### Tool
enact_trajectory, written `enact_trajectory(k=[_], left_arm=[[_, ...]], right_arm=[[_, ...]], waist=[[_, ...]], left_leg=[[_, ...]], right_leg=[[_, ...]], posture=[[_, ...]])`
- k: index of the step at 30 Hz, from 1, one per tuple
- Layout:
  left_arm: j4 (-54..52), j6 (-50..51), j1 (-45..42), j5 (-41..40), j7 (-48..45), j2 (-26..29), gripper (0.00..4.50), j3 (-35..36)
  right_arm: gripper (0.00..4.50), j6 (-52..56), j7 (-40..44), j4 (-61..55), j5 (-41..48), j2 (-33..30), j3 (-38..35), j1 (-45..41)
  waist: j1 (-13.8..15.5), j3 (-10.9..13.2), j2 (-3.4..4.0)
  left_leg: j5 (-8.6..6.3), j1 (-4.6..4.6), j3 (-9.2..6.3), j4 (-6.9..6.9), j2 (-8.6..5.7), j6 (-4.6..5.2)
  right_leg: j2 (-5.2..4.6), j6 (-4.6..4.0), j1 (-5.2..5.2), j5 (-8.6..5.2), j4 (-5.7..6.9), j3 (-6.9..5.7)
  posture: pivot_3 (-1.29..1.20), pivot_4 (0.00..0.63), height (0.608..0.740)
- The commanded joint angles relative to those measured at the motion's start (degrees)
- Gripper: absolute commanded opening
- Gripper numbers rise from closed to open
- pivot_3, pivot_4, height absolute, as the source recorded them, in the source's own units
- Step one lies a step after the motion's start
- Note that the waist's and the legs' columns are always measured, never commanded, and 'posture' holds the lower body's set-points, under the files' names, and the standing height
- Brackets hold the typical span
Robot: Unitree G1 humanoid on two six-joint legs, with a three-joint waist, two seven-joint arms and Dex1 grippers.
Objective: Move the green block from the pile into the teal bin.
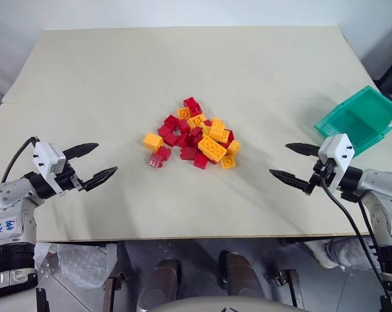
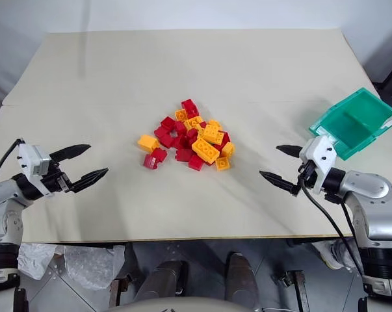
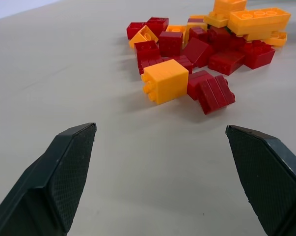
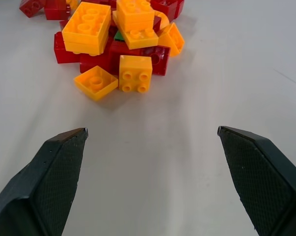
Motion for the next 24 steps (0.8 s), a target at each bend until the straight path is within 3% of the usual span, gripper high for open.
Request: enact_trajectory(k=[1,9,15,18,24], left_arm=[[0.01,-0.81,-0.77,-1.36,-0.81,0.07,4.5,1.05],[-2.06,5.78,-1.66,-1.53,4.15,0.43,4.5,0.84],[-2.22,5.74,-2.46,-1.72,1.47,0.4,4.5,-0.14],[-1.45,5.17,-3.26,-1.42,0.73,0.23,4.5,-0.28],[2.37,-0.92,-6.94,-2.5,-7.38,-1.24,4.5,-1.97]], right_arm=[[4.45,-1.18,-0.34,-1.2,0.35,0.17,-0.93,-0.36],[4.45,2.89,-3.44,-6.57,1.19,0.54,-0.39,0.25],[4.45,8.93,-7.0,-15.25,3.32,1.85,0.9,-0.16],[3.91,12.86,-9.38,-19.38,4.73,3.02,2.22,-1.35],[1.97,23.95,-17.81,-21.15,2.91,11.21,13.53,-11.4]], waist=[[0.0,0.0,0.0],[-0.06,0.0,0.0],[0.01,0.0,0.0],[0.0,0.0,0.0],[-0.19,0.0,0.0]], left_leg=[[0.0,0.0,0.0,0.01,0.0,0.0],[0.0,0.0,0.0,0.09,0.0,0.0],[0.0,-0.01,0.0,0.12,0.0,0.0],[0.0,-0.02,-0.01,0.13,0.01,0.0],[0.01,0.01,0.01,0.23,0.01,-0.02]], right_leg=[[0.0,0.0,0.0,0.0,0.0,0.0],[0.01,0.0,0.0,0.0,0.09,0.02],[0.0,0.0,-0.01,0.0,0.1,0.03],[0.01,0.0,-0.01,0.0,0.09,0.03],[0.03,-0.02,-0.05,-0.01,0.06,0.09]], posture=[[0.0,0.15,0.74],[0.0,0.15,0.74],[0.0,0.15,0.74],[0.0,0.15,0.74],[0.0,0.15,0.74]])
